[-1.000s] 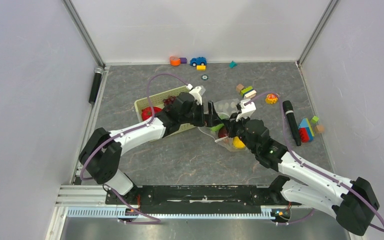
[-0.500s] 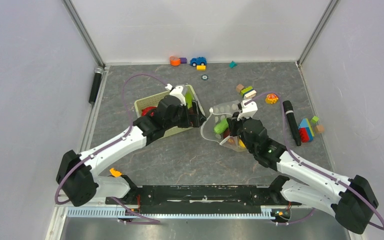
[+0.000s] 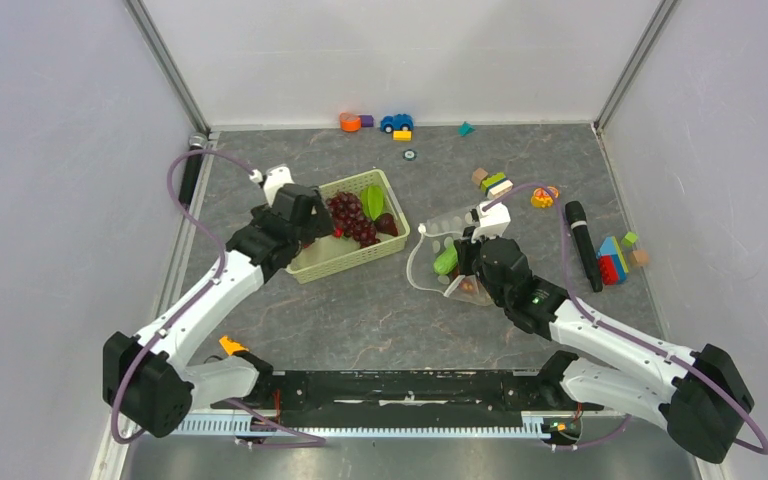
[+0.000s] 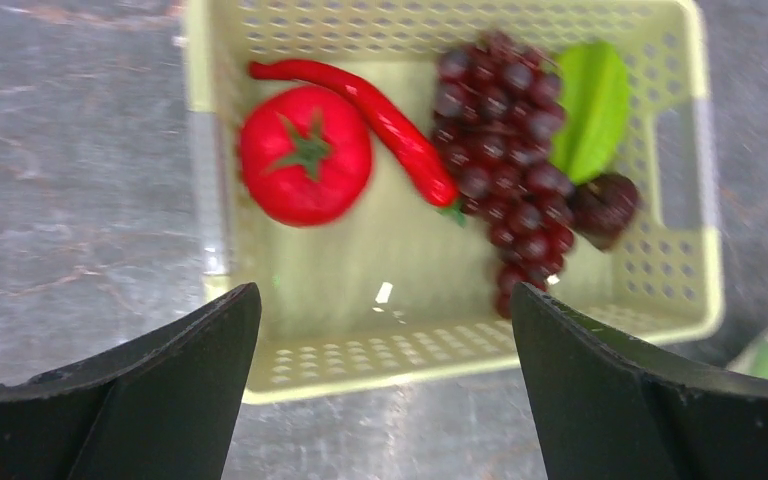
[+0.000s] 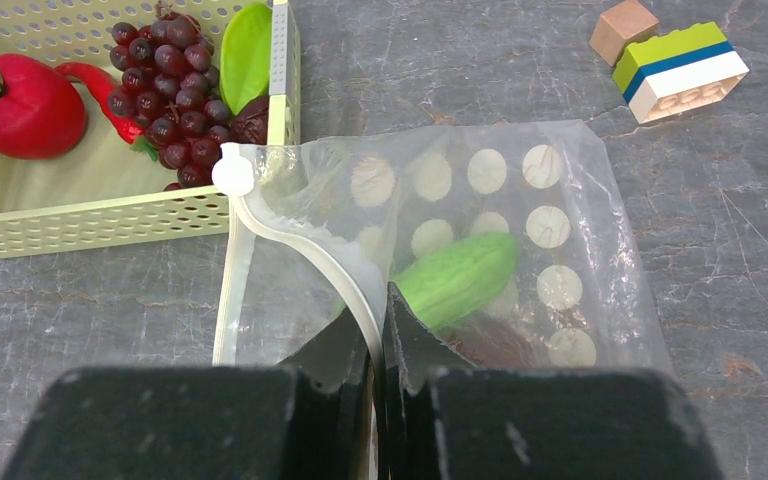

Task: Place the food in the zip-top bag and seal the zipper
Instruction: Pick up the fake fruit from the bin.

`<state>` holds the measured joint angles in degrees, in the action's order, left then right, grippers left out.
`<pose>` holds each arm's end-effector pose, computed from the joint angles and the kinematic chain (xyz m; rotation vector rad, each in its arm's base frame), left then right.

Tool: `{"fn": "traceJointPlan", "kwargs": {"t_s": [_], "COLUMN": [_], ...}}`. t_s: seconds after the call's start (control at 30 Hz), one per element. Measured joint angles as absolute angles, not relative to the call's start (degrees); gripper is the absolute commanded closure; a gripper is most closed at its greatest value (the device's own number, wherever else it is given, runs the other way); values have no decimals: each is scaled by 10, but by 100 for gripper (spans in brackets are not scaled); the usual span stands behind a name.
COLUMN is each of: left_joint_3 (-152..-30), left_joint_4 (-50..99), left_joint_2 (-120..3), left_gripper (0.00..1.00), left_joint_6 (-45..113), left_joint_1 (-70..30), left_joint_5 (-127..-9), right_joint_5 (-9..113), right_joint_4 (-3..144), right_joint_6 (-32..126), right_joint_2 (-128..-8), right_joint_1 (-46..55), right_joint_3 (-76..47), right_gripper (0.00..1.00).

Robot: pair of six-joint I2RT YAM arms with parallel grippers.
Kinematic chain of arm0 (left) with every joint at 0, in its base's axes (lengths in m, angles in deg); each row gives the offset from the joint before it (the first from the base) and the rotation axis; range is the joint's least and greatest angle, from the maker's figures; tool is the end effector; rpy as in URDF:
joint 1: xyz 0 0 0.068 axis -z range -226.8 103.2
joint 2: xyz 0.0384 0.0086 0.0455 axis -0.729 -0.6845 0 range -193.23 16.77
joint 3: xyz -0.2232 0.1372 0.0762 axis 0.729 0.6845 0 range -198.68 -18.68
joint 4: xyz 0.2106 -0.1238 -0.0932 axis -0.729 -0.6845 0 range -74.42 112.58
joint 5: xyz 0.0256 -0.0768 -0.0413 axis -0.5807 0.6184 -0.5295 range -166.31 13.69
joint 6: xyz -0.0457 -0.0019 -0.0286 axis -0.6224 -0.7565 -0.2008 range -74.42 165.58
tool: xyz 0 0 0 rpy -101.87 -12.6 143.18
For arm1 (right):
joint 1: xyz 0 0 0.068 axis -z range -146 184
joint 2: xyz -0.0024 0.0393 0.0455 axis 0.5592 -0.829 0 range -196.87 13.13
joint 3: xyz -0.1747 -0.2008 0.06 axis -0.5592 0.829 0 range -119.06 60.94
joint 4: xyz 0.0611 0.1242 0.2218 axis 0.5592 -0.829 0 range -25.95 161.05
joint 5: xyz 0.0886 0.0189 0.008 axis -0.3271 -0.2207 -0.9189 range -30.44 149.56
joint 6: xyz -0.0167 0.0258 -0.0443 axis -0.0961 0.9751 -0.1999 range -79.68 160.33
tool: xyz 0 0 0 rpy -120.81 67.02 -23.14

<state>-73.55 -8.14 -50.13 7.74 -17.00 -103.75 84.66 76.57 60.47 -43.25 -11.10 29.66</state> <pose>0.2217 -0.1081 0.2923 -0.3898 2.1842 -0.0897 0.1668 0.1462 0.2482 -0.1174 1.8914 0.3612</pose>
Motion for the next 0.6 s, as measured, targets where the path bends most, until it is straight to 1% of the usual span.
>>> {"fn": "traceJointPlan", "kwargs": {"t_s": [0.13, 0.2, 0.6], "left_joint_3": [-730, -730, -774], "left_joint_4": [-72, -60, -29], "left_joint_2": [-509, -519, -628], "left_gripper": [0, 0, 0], "left_joint_6": [94, 107, 167], "left_joint_1": [-236, -252, -265], "left_joint_5": [-1036, -1030, -995], "right_joint_5": [846, 847, 847], "right_joint_4": [765, 765, 765], "right_joint_6": [605, 605, 604], "right_joint_2": [-433, -433, -436], "right_joint_1": [-111, -111, -111], "right_joint_3": [297, 297, 296], "right_gripper": [91, 91, 91]}}
